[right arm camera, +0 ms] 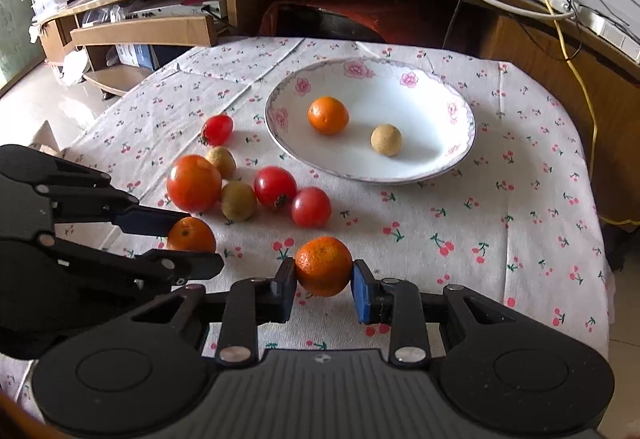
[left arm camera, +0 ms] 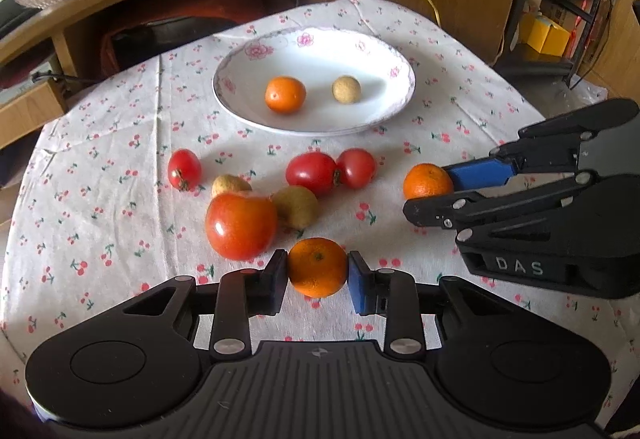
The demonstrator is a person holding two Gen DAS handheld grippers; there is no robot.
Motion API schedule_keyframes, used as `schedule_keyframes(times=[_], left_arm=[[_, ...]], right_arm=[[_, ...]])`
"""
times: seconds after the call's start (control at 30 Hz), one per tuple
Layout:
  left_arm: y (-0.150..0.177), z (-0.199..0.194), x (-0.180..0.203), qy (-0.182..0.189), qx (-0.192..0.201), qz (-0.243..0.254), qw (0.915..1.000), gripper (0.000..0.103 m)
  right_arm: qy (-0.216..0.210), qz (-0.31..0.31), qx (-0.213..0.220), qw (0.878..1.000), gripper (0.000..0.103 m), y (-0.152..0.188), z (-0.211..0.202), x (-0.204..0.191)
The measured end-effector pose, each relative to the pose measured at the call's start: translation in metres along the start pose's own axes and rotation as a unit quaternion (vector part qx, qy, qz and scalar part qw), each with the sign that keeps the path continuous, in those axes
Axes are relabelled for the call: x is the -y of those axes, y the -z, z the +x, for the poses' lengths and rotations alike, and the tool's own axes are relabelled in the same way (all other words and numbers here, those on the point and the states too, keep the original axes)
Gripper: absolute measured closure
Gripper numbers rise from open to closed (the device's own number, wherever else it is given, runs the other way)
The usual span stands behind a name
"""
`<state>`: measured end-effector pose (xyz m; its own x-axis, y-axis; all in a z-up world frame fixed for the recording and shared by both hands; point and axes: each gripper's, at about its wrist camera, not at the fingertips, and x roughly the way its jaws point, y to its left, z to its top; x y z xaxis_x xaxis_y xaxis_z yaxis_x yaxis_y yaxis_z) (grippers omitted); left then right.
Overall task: Organize fruits
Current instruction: 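Carry both tangerines to the bowl while the left tool releases its tangerine inside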
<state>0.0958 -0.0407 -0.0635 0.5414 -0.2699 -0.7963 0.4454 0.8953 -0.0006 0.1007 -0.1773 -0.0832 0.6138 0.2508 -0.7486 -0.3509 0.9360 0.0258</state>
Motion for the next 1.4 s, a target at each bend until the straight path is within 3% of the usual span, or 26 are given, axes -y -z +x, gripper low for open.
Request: schedule_keyframes(times=[0.8, 1.4], left_arm=[[-0.052, 0.002, -0.002, -0.02, 0.061, -0.007, 0.9979, 0.064], [-0.076, 0.038, -0.011, -0.028, 0.051, -0.019, 0.9981, 0.065]], right_arm=[[0.026, 0.039, 0.055, 0.997, 0.071, -0.038, -0.01, 0.023], [0.019, 0.061, 0.049, 0.997, 0.071, -0.057, 0.027, 0.05]])
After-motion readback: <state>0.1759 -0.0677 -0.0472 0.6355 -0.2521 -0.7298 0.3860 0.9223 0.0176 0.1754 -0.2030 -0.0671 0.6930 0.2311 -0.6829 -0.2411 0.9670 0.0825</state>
